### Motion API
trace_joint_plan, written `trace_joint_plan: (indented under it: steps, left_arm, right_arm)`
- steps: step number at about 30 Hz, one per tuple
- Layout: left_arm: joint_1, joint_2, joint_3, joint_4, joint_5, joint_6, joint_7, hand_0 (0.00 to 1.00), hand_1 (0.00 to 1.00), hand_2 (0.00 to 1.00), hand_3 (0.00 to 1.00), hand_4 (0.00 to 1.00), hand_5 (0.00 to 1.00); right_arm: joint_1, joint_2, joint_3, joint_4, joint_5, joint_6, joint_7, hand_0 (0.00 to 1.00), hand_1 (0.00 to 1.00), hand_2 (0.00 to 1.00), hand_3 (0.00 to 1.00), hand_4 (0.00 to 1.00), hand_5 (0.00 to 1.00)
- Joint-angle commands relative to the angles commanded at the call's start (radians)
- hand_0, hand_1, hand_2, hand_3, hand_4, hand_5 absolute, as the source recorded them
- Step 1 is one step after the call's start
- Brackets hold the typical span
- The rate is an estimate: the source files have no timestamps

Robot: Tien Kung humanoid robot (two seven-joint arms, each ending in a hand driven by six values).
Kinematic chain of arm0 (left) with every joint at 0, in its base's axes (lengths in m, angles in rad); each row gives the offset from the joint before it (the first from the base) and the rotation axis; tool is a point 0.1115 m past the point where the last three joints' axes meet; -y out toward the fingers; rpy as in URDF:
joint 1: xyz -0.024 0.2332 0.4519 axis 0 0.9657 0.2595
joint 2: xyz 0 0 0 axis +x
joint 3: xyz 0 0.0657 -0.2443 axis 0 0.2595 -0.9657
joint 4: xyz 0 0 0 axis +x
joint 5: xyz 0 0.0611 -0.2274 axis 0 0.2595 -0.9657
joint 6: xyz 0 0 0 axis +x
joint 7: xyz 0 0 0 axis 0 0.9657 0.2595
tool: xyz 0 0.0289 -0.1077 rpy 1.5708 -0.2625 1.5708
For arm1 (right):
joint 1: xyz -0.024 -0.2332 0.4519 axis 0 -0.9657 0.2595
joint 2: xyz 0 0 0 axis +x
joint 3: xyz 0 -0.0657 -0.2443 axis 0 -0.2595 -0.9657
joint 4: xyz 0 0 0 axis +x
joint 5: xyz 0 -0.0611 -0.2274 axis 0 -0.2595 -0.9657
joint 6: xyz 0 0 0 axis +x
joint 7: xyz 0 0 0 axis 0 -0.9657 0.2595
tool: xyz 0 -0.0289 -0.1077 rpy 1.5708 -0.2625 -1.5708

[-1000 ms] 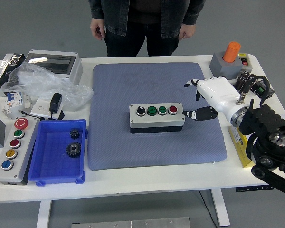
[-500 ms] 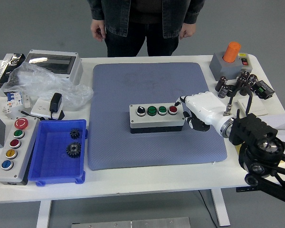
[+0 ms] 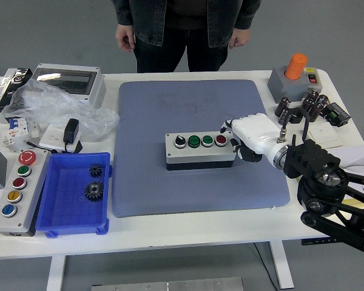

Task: Pick up the button,place it on the desk,press the button,press the button

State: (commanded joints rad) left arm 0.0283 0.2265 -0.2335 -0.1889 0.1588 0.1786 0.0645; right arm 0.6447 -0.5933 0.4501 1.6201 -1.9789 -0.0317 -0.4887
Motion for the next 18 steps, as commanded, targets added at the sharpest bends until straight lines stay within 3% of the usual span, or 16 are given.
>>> trace_joint_plan:
  steps: [8,18]
  left_arm:
    - [0.001,-0.006,0.003,0.000,-0.001,0.001,-0.001,0.667,0.696,0.617,0.641,0.611,0.380]
    - [0.008,-0.009,0.007,0.001,-0.005,0.003,-0.003,0.668,0.696,0.617,0.642,0.611,0.379]
  right_arm:
    - [0.010,0.018,-0.012,-0.029,-0.002,0.002,0.000,0.527,0.420,0.213,0.710,0.365,0.002]
    - [0.015,0.015,-0.030,-0.018,0.005,-0.010,0.006,0.529,0.421,0.212,0.707,0.365,0.002]
